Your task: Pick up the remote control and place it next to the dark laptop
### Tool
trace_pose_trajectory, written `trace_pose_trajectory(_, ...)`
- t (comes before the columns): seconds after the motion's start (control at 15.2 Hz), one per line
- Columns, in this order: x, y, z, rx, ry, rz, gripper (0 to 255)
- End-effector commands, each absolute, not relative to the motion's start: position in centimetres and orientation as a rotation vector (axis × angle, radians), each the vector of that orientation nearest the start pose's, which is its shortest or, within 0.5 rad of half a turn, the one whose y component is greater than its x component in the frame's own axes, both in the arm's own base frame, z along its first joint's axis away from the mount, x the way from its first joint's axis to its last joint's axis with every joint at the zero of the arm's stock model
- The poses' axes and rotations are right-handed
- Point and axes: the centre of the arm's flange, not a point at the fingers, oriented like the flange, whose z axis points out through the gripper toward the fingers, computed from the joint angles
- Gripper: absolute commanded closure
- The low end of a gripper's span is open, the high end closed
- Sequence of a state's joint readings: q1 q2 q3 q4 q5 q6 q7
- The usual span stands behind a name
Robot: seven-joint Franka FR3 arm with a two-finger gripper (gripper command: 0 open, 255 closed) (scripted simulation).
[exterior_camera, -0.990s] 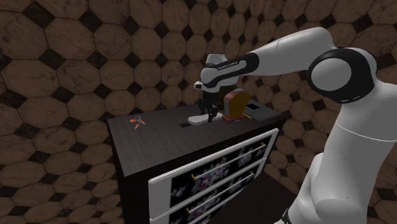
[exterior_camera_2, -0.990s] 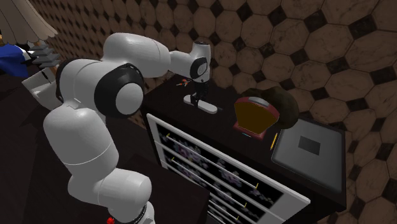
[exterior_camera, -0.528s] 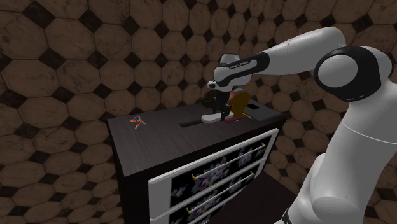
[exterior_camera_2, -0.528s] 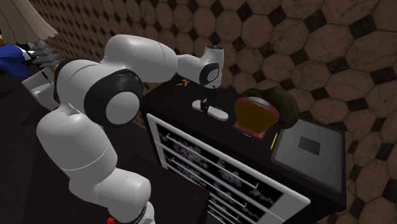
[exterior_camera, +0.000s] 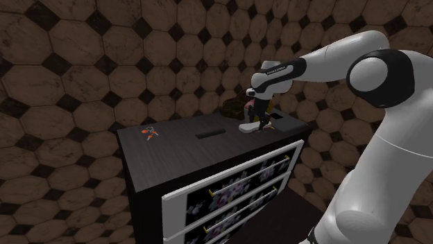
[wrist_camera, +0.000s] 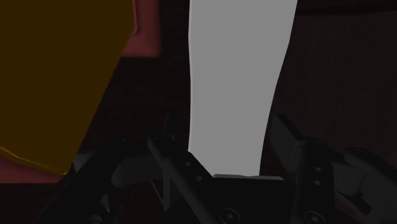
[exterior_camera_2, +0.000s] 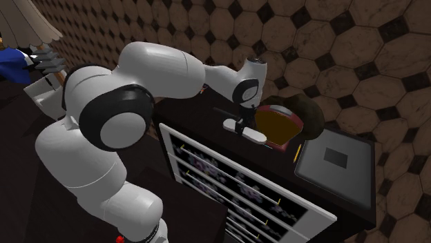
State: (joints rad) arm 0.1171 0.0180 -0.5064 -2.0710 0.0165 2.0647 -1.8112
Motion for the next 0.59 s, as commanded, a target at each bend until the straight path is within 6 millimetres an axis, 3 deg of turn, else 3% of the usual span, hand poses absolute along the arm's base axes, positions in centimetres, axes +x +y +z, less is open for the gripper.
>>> trace_pose_trajectory(0.0, 50.1, -23.0, 42.2, -2.370, -2.028, 0.007, 255)
trace_pose_trajectory(0.46, 46.9, -31.7, 42.3, -2.370, -2.028, 0.007, 255)
trace_pose_trajectory(0.53, 46.2, -33.8, 42.3, -2.370, -2.028, 0.007, 255)
